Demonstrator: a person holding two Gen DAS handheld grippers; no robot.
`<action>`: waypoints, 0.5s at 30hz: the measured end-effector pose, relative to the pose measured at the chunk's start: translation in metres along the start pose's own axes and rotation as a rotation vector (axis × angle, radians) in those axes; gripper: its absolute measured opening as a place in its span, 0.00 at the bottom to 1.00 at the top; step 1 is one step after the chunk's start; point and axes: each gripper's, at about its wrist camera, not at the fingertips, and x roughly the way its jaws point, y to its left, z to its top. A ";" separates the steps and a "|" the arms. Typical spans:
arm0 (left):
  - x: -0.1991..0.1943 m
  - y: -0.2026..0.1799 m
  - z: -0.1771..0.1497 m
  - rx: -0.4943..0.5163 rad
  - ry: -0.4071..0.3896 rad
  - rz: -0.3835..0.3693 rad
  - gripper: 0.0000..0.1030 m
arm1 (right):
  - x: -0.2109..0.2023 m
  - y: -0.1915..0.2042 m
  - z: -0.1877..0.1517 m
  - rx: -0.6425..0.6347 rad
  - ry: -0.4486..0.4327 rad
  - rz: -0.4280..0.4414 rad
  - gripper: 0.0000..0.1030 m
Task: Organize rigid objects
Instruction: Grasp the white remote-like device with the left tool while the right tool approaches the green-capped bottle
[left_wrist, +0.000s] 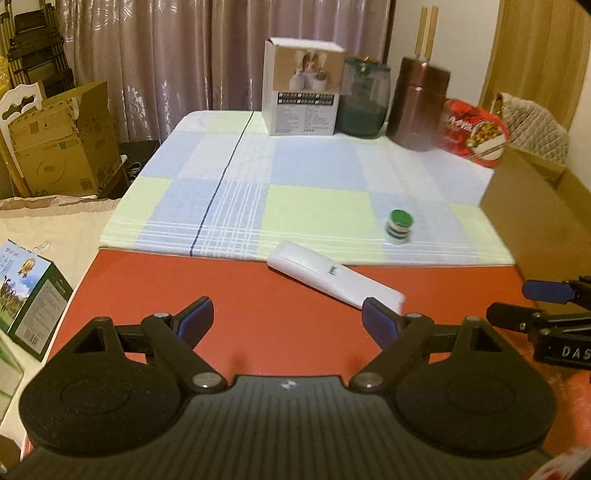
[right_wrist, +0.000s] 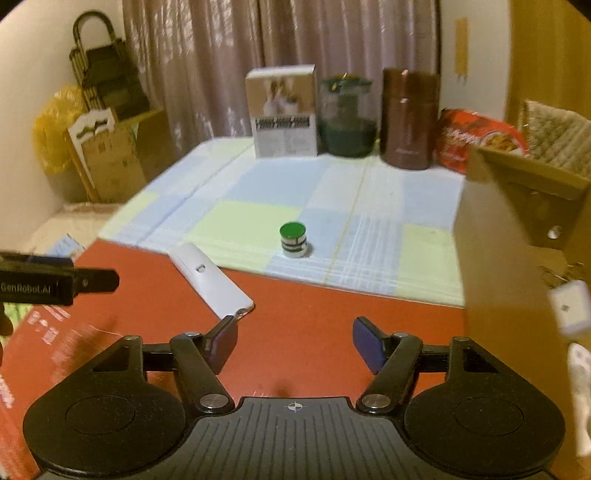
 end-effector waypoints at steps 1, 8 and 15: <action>0.008 0.001 0.002 0.001 0.003 -0.005 0.82 | 0.011 -0.001 0.001 -0.008 0.003 -0.002 0.61; 0.065 0.007 0.006 0.062 0.069 0.016 0.82 | 0.067 -0.004 0.008 -0.080 0.029 -0.037 0.57; 0.095 0.009 0.006 0.120 0.094 0.046 0.82 | 0.098 0.003 0.011 -0.156 0.028 -0.066 0.57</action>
